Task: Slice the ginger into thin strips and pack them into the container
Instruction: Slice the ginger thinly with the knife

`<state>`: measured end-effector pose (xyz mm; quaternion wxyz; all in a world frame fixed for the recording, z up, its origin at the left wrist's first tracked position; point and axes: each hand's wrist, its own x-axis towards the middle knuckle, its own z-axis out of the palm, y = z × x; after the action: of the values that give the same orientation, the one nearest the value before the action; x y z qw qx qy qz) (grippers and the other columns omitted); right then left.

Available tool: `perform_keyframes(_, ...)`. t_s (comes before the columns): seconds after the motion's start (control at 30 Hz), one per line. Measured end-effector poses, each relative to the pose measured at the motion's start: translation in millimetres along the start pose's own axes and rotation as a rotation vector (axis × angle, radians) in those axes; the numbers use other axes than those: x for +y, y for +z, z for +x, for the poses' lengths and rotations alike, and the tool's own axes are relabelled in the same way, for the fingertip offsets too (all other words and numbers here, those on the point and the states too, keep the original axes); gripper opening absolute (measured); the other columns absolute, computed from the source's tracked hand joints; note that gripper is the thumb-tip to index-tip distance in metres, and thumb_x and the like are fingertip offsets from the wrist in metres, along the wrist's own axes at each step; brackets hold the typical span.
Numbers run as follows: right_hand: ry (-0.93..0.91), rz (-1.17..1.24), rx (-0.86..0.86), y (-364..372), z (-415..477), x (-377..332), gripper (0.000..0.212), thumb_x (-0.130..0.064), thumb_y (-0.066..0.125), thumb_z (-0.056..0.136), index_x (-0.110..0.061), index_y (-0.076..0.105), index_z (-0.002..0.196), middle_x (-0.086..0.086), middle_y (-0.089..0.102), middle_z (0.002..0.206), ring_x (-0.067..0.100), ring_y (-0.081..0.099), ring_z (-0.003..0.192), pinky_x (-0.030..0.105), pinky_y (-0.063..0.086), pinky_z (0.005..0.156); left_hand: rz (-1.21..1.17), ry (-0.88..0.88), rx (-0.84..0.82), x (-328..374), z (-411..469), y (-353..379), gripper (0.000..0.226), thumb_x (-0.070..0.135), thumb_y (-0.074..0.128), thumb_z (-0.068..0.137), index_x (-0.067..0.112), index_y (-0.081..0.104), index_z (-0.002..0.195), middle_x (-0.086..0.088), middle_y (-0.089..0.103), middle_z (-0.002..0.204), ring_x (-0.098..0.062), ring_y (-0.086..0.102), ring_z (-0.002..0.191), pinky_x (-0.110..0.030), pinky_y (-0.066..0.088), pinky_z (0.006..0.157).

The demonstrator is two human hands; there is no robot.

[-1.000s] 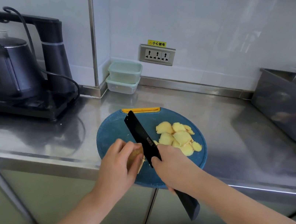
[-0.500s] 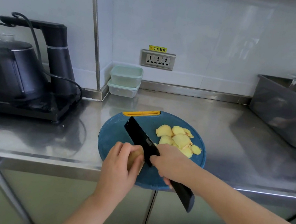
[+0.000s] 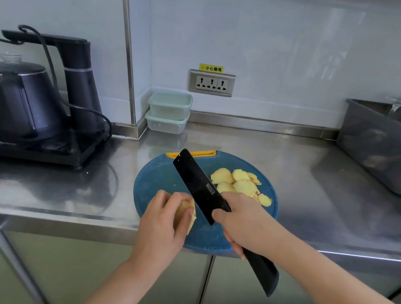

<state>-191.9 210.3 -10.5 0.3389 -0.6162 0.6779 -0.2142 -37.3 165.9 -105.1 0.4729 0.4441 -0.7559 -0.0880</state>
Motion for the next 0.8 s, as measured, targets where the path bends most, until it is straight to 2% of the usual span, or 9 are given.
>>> perform_keyframes(0.1, -0.008, -0.013, -0.007, 2.3, -0.2, 1.1, 0.011, -0.015, 0.044, 0.096, -0.007, 0.051, 0.092, -0.002, 0.047, 0.041, 0.011, 0.042, 0.026, 0.025, 0.044, 0.045, 0.002, 0.009, 0.002, 1.1, 0.5, -0.3, 0.018, 0.028, 0.056, 0.088, 0.019, 0.063, 0.102, 0.007, 0.047, 0.089, -0.011, 0.051, 0.075, -0.013, 0.037, 0.062)
perform_keyframes(0.37, -0.018, -0.097, 0.003, 6.7, 0.9, 0.5, 0.013, -0.017, 0.040, 0.098, -0.014, 0.047, 0.088, 0.005, 0.050, 0.060, 0.008, 0.045, 0.028, 0.025, 0.043, 0.044, 0.011, 0.029, 0.012, 0.3, 1.0, 0.8, 0.011, 0.019, 0.063, 0.086, 0.015, 0.063, 0.097, 0.006, 0.048, 0.088, -0.012, 0.050, 0.076, -0.011, 0.035, 0.063)
perform_keyframes(0.6, 0.044, -0.087, -0.070, 3.0, 7.0, -0.7, 0.012, -0.015, 0.039, 0.097, -0.013, 0.046, 0.087, 0.005, 0.047, 0.053, 0.011, 0.044, 0.028, 0.024, 0.041, 0.045, 0.008, 0.032, 0.014, -2.9, 1.3, 1.8, 0.010, 0.013, 0.069, 0.083, 0.012, 0.062, 0.092, 0.006, 0.053, 0.087, -0.012, 0.054, 0.078, -0.010, 0.035, 0.066)
perform_keyframes(0.8, 0.042, -0.091, -0.108, 7.0, 11.8, -5.2, 0.014, -0.011, 0.037, 0.096, -0.013, 0.044, 0.083, 0.005, 0.044, 0.052, 0.011, 0.043, 0.027, 0.024, 0.038, 0.044, 0.006, 0.043, 0.030, -3.7, 0.8, 3.0, 0.010, 0.017, 0.065, 0.084, 0.011, 0.063, 0.091, 0.005, 0.053, 0.086, -0.012, 0.053, 0.076, -0.007, 0.037, 0.067)
